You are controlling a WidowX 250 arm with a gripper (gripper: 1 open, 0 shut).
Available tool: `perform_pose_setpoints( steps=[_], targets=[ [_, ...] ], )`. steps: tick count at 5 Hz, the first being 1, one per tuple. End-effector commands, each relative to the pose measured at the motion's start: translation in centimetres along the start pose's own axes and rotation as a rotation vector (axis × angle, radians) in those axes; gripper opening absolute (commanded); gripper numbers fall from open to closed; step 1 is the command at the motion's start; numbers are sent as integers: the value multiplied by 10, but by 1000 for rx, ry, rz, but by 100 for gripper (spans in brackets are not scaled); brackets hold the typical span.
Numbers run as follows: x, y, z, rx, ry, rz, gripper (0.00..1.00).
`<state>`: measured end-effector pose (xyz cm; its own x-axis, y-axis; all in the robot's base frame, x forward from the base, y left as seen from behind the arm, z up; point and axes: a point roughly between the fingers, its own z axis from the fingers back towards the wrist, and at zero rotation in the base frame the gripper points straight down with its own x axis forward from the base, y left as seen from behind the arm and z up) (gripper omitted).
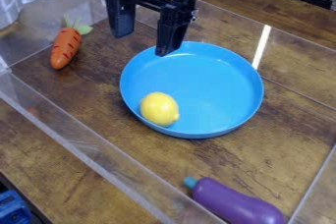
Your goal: Put the carrot on the blue tray
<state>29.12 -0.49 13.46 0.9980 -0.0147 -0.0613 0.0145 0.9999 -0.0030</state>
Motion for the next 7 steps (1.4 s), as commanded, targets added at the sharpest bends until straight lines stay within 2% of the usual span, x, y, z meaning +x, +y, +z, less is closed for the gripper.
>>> perform_pose_setpoints(
  steps=[1, 3, 5, 7],
  targets=[
    [-1, -3, -1, 0, 11, -21, 100],
    [-8, 20, -7, 2, 25, -52, 100],
    [-2, 34, -9, 4, 24, -22, 100],
    [-5, 49, -27, 15, 14, -89, 100]
  ],
)
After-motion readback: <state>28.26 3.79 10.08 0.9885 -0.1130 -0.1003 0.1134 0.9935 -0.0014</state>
